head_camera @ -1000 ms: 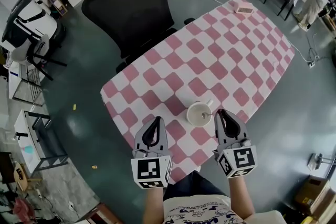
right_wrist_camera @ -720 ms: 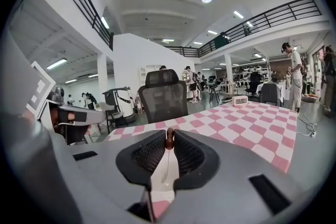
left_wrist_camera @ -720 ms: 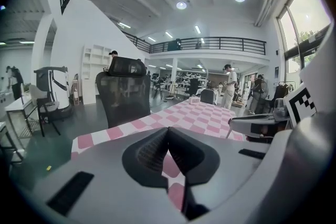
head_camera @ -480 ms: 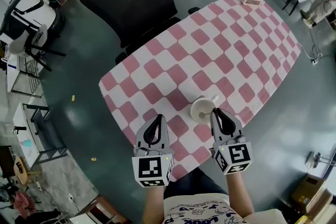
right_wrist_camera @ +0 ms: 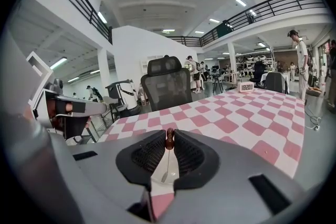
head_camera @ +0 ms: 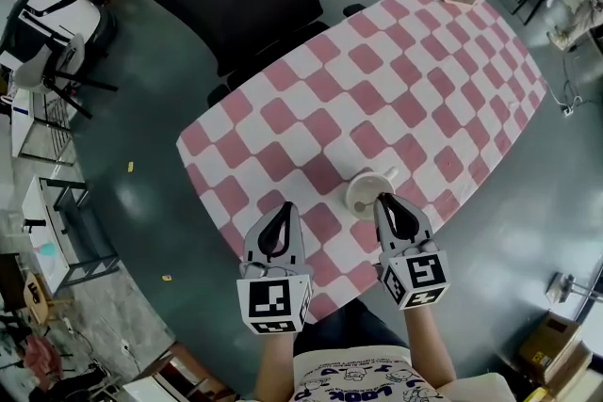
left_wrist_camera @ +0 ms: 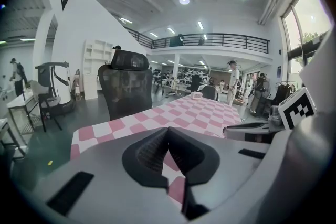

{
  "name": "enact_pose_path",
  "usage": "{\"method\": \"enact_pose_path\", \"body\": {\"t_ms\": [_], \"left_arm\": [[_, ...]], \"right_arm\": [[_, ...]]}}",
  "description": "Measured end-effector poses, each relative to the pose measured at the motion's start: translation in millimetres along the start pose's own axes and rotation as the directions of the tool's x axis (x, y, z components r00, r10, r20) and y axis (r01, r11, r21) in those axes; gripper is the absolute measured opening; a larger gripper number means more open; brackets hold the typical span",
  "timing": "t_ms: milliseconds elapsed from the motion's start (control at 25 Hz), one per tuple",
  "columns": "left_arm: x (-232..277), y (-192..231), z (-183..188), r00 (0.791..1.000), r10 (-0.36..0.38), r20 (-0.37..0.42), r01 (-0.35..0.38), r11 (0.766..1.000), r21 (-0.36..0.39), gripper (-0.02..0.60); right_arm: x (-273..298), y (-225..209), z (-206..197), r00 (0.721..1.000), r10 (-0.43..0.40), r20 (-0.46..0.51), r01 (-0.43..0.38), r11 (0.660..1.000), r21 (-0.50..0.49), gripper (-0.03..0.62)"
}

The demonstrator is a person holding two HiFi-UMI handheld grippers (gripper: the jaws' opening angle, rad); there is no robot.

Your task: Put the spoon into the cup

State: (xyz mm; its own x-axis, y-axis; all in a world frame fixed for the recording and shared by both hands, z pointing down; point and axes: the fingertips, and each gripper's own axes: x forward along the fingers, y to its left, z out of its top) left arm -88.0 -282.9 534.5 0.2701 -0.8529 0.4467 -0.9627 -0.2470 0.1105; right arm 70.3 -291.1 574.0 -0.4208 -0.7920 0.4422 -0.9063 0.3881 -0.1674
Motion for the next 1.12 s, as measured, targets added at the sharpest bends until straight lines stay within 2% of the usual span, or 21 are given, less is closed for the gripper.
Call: {"method": "enact_pose_path", "body": {"t_ms": [400,600,800,960,1120], "left_arm": [[4,0,-5,1.000,0.004,-0.014,-0.004,1.000,-0.003,0.014],[5,-5,-5,1.000,-0.004,-0.017,0.004,1.000,0.000,0.014],[4,-6,-5,1.000,-0.005,-0.009,0.005,1.000,-0.001,0.014],[2,-8,-3,1.000,-0.006,-0.006,0.006,1.000,0.002,0.014],[-2,-9,-1,1.000,-0.004,0.003,0.004,1.000,0.007,0.014]], "right_arm": [[7,-8,-9,1.000,0.004,-0.025,-0.004,1.000,-0.016,0.065],[8,-23,-13,0.998,-0.050,-0.038,0.048,0.997,-0.060,0.075],[7,-36,-21,0.995,-0.093,-0.048,0.090,0.994,-0.055,0.084],[7,-42,-26,0.992,-0.112,-0.059,0.110,0.993,-0.046,0.112],[4,-44,-23,0.992,-0.119,-0.050,0.118,0.992,-0.035,0.172]]}}
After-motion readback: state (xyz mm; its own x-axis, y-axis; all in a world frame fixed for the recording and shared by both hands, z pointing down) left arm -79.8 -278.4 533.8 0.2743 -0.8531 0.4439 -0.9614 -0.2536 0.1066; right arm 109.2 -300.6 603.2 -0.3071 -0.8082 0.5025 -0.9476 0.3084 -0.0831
